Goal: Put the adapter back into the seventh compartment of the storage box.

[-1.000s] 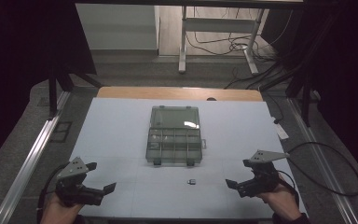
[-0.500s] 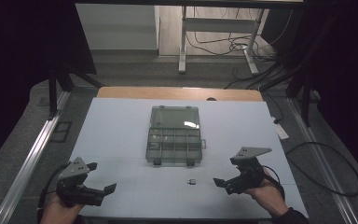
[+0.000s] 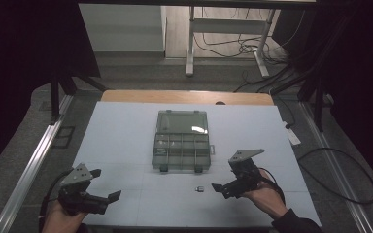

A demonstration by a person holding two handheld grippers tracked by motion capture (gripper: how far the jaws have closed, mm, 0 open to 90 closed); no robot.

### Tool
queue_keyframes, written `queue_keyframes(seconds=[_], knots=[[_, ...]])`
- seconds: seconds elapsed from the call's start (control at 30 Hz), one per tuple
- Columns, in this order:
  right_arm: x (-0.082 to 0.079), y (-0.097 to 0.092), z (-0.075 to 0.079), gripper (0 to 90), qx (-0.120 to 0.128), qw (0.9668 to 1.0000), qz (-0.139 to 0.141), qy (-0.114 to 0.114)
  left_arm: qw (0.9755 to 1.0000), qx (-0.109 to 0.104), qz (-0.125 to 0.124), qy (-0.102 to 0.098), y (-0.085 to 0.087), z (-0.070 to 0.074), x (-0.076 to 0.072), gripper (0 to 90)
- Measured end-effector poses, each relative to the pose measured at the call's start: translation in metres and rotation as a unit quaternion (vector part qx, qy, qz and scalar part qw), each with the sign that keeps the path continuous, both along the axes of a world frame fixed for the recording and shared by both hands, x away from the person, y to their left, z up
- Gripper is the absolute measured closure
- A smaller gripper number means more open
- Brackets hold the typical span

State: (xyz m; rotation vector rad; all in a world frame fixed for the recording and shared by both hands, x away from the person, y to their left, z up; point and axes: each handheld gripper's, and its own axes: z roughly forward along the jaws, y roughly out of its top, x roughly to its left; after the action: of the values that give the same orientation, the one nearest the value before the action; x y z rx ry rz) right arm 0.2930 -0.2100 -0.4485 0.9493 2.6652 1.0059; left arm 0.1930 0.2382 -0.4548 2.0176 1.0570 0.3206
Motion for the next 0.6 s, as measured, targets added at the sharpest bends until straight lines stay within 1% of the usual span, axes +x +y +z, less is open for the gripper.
queue_keyframes(seconds=[0.03,0.13,0.2,0.23,0.3,0.33,0.4,0.6], knots=[[0.001,0.003,0.000,0.0,-0.006,1.0000,0.002,0.001,1.0000,0.000,0.000,0.000,0.000,0.000,0.000,0.0],[0.003,0.011,-0.002,0.0,-0.006,0.9999,0.013,0.009,1.0000,0.000,0.000,0.000,0.000,0.000,0.000,0.0],[0.005,0.018,-0.004,0.0,-0.010,0.9997,0.019,0.009,1.0000,-0.001,0.000,0.000,0.000,0.000,0.000,0.0],[0.005,0.018,-0.004,0.0,-0.010,0.9997,0.019,0.009,1.0000,-0.001,0.000,0.000,0.000,0.000,0.000,0.0],[0.008,0.023,-0.006,0.0,-0.016,0.9995,0.023,0.012,1.0000,-0.001,0.000,0.000,0.000,0.000,0.000,0.0],[0.009,0.028,-0.009,0.0,-0.023,0.9993,0.026,0.013,1.0000,-0.002,0.000,0.000,0.001,0.000,0.000,0.0],[0.010,0.029,-0.010,0.0,-0.025,0.9992,0.028,0.012,1.0000,-0.002,0.000,0.000,0.001,0.000,0.000,0.0],[0.013,0.038,-0.015,0.0,-0.041,0.9983,0.038,0.015,1.0000,-0.003,-0.001,0.000,0.001,0.000,0.000,0.0]])
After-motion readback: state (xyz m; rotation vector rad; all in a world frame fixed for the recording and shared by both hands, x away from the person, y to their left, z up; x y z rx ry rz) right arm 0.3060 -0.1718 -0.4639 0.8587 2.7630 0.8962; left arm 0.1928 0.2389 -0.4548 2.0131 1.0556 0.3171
